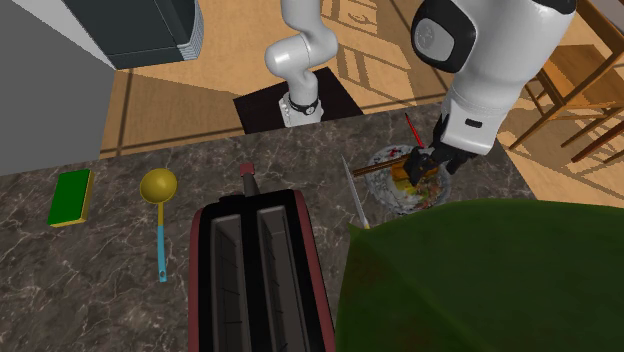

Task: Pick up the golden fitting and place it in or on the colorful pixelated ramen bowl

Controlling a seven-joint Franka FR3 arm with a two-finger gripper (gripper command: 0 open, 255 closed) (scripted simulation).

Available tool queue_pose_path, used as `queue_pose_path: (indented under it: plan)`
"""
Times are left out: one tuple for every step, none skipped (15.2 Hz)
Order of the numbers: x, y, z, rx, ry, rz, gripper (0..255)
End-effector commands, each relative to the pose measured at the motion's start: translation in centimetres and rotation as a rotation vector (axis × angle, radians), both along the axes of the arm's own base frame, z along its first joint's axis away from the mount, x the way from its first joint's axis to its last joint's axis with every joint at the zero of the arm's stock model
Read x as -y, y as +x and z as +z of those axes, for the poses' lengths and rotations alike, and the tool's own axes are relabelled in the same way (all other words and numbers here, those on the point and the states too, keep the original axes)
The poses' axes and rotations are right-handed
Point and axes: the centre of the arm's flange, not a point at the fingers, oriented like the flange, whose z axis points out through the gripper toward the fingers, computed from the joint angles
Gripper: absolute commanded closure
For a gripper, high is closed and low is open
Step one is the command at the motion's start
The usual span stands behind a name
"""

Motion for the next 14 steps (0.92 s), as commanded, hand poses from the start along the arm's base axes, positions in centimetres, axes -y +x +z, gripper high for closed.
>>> queue_pose_path:
  plan:
    - [0.0,0.0,0.0,0.0,0.0,0.0,0]
    - [0.0,0.0,0.0,0.0,0.0,0.0,0]
    - [-0.1,-0.2,1.3,0.0,0.0,0.0,0]
    - [-0.2,-0.3,2.6,0.0,0.0,0.0,0]
    - [-0.3,-0.5,3.9,0.0,0.0,0.0,0]
    - [-0.3,-0.7,4.9,0.0,0.0,0.0,0]
    - [-0.3,-0.7,4.9,0.0,0.0,0.0,0]
    - [-0.3,-0.7,4.9,0.0,0.0,0.0,0]
    - [-0.3,-0.7,4.9,0.0,0.0,0.0,0]
    - [-0.3,-0.7,4.9,0.0,0.0,0.0,0]
    - [-0.3,-0.7,4.9,0.0,0.0,0.0,0]
    - [-0.3,-0.7,4.9,0.0,0.0,0.0,0]
    - [-0.3,-0.7,4.9,0.0,0.0,0.0,0]
    - [-0.3,-0.7,4.9,0.0,0.0,0.0,0]
